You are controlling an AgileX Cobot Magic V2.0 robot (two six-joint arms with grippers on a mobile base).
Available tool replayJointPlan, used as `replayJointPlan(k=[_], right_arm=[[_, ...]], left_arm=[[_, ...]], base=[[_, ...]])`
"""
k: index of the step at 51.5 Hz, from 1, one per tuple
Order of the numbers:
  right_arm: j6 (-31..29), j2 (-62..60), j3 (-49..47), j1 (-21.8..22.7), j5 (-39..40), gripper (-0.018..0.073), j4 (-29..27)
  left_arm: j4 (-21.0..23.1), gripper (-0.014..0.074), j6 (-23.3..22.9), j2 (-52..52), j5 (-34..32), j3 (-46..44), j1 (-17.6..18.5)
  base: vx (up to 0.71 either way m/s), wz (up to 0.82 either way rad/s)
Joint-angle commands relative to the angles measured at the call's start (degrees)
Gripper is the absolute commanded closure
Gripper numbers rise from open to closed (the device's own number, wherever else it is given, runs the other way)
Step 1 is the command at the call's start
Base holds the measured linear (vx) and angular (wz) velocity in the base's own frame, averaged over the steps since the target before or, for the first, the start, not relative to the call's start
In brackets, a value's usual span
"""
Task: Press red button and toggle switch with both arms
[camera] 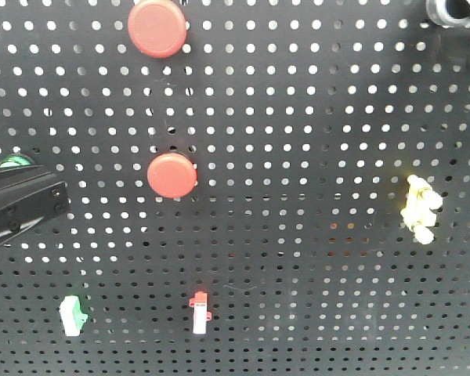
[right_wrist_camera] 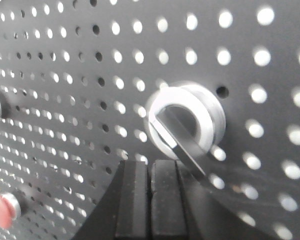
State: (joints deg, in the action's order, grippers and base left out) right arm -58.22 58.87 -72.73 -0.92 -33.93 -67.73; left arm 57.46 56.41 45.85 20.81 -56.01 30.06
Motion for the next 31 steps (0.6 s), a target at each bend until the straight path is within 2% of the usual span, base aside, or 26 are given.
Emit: replayJointPlan(k=[1, 9, 14, 18, 21, 31], right_arm=[[-0.55, -3.34, 3.25, 0.49, 6.84, 0.0562, -1.27], [-6.9, -12.37, 15.91, 0.49, 12.09, 0.0562, -1.22], [-12.69, -18.26, 22.49, 0.49, 12.18, 0.0562, -1.22], [-16.2, -24.71, 28.76, 0.49, 12.23, 0.0562, -1.22], [-17.18, -29.75, 32.6, 0.49, 12.39, 0.0562, -1.16], [-16.88, -43.31, 42.68, 0.49, 12.48, 0.0562, 3.16]], left_arm=[[-0.44, 0.0594, -1.17, -0.42, -2.55, -1.39, -0.22], [-8.83, 0.0594, -9.2, -0.42, -1.79, 1.43, -0.22], [-15.79, 0.0594, -14.9, -0.96, -0.71, 6.3, -0.22], [-19.48, 0.0594, -17.94, -2.69, -0.66, 11.13, -0.22], [-20.89, 0.0594, -19.06, -4.61, -0.66, 14.71, -0.22], [-20.89, 0.0594, -19.63, -14.21, -0.77, 25.41, -0.22]], base=[[0.0, 0.0], [0.0, 0.0], [0.0, 0.0], [0.0, 0.0], [0.0, 0.0], [0.0, 0.0]])
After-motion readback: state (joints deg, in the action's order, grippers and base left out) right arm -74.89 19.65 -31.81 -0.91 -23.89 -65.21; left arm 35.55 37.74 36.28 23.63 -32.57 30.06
